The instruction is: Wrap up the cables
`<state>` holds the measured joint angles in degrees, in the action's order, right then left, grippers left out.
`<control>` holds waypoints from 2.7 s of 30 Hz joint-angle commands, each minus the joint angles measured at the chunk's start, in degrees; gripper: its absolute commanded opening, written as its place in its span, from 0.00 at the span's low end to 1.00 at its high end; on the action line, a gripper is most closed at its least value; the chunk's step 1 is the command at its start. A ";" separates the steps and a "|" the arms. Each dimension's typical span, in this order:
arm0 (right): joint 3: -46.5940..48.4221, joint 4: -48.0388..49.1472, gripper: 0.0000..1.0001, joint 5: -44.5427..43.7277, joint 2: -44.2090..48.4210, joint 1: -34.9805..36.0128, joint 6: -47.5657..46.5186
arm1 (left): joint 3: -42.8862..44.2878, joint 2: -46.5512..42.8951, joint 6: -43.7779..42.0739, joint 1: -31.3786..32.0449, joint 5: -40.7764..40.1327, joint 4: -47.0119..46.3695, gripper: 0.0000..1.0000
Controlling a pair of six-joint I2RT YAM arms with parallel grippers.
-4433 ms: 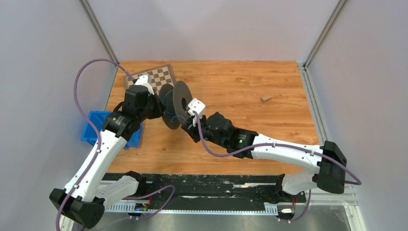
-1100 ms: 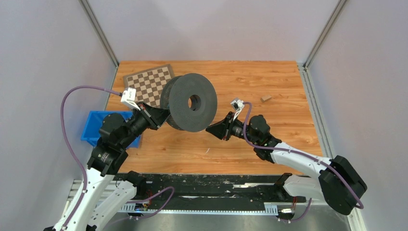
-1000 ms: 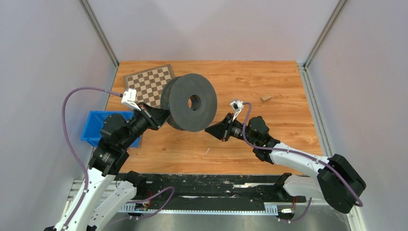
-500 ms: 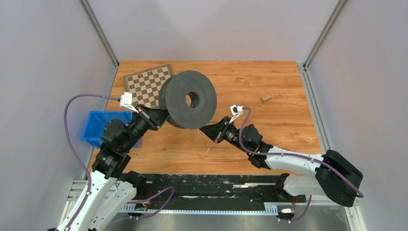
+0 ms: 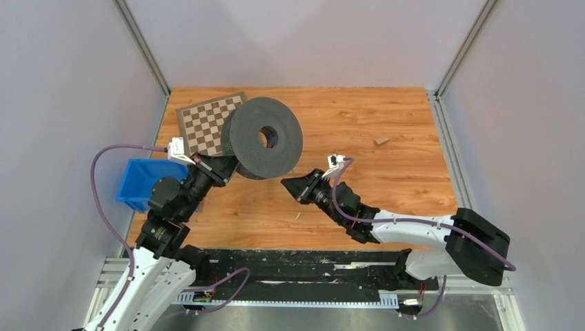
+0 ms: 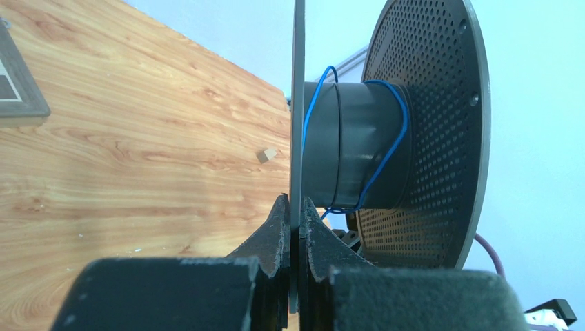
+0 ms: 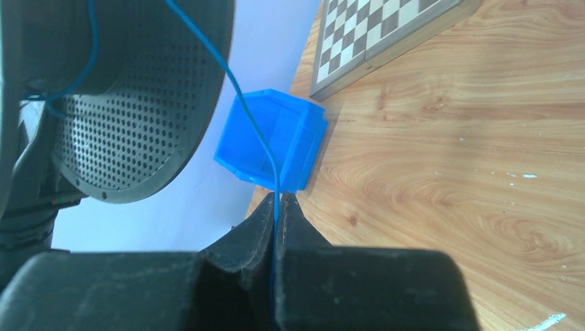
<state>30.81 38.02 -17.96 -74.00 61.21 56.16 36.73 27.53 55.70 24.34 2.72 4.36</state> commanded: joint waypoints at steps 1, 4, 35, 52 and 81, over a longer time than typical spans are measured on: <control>1.84 -1.68 0.00 -4.07 1.28 0.17 3.49 | 0.52 -1.33 1.02 -0.26 -1.83 -7.67 0.00; 0.81 -1.46 0.16 -4.25 2.89 0.08 -1.96 | 1.22 -1.31 0.17 -0.26 -0.70 -6.96 0.00; -3.86 -24.86 0.53 30.66 37.61 0.35 -114.01 | 48.57 24.93 -16.72 -0.62 16.58 49.15 0.00; -3.48 -35.87 0.49 12.42 34.40 12.71 -136.67 | 50.27 31.82 -18.80 -5.21 27.90 52.48 0.00; 3.97 -32.61 0.53 -16.29 47.98 13.57 -65.04 | 41.92 24.59 -32.12 -6.15 45.83 34.30 0.00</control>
<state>34.81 -0.30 -22.22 -27.46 76.25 -31.38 79.85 54.00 25.10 18.59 39.18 52.95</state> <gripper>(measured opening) 0.535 0.025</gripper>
